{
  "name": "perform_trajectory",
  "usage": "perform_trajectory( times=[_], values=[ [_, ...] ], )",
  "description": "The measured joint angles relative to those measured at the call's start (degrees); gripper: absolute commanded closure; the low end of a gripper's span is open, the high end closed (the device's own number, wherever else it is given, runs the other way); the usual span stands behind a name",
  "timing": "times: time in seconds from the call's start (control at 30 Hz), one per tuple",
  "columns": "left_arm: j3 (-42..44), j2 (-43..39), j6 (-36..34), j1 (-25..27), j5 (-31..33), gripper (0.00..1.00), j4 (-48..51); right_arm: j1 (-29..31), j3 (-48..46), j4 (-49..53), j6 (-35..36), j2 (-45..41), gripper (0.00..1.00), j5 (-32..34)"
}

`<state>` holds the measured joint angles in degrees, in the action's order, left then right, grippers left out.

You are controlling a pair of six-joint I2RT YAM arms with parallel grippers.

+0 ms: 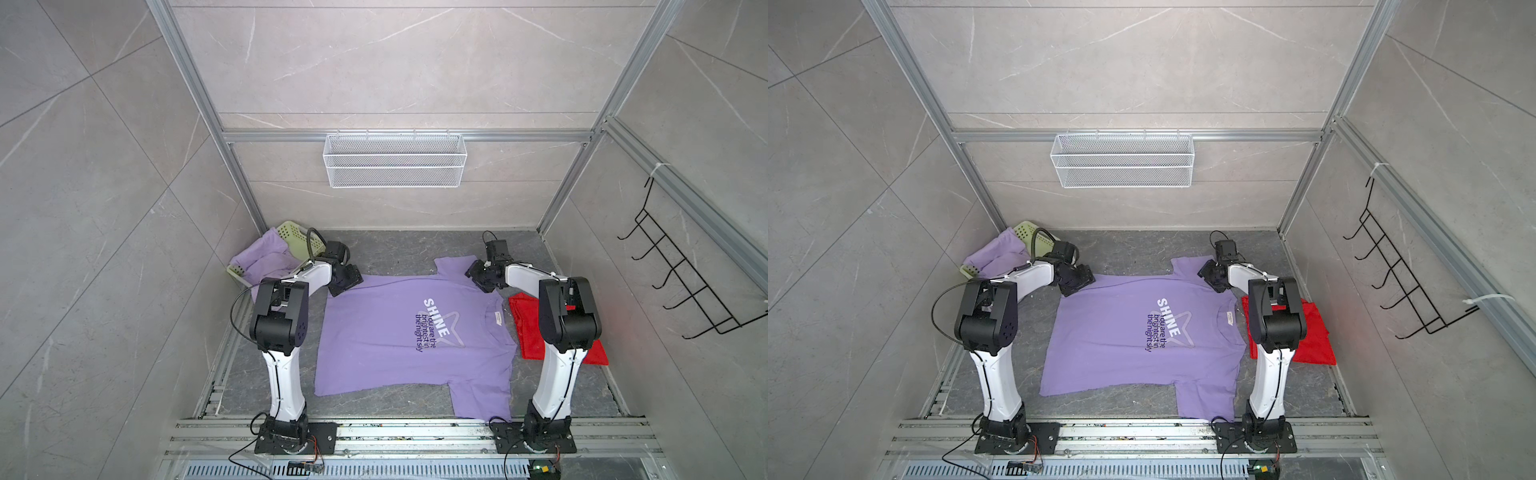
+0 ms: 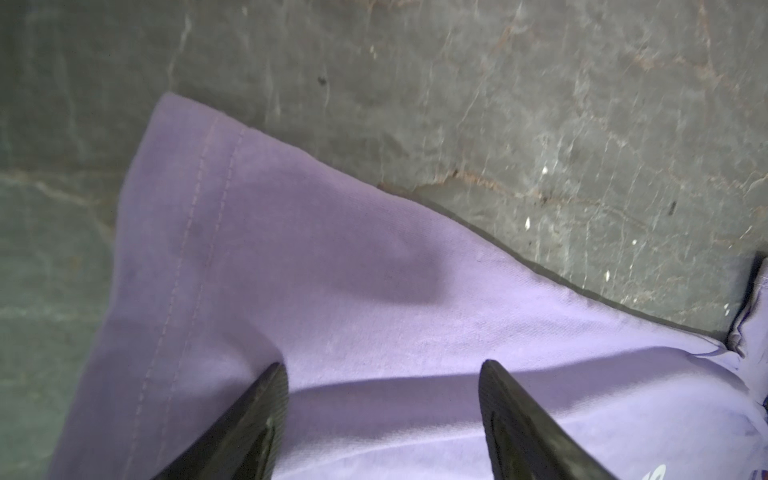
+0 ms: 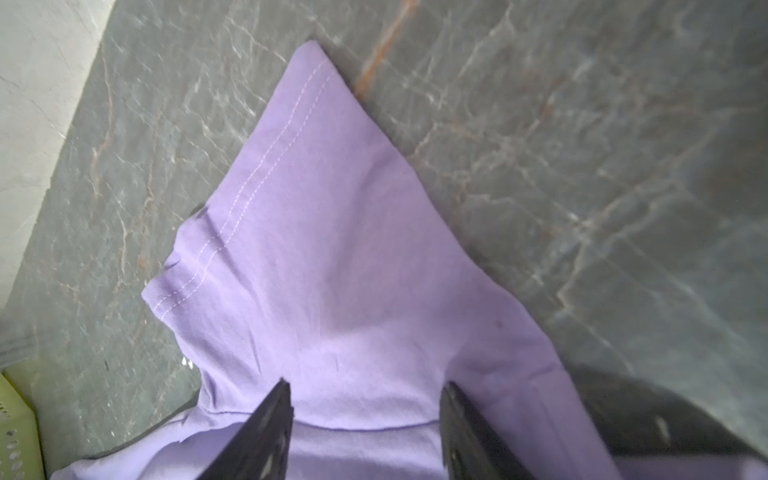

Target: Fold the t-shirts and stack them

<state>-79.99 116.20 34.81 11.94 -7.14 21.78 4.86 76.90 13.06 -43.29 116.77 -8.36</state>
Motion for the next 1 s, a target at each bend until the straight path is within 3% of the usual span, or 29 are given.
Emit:
perform_trajectory(
  times=[0.2,0.63,0.7,1.0],
  values=[
    [-0.15,-0.68,-0.42,-0.11,0.5,0.24,2.89,0.0,1.05,3.34,3.5,-0.76,0.41,0.96],
    [-8.87,-2.16,-4.94,-5.53,2.12,0.26,7.39,-0.39,14.56,7.19,11.89,-1.36,0.38,4.96],
    [-10.78,-1.36,-6.19,-6.12,2.86,0.26,8.26,-0.68,15.74,7.8,12.74,-0.87,0.25,5.62],
    [-17.14,6.47,-9.94,-6.29,4.13,0.3,10.01,-1.81,18.73,9.88,15.45,4.35,0.26,7.17]
  ],
)
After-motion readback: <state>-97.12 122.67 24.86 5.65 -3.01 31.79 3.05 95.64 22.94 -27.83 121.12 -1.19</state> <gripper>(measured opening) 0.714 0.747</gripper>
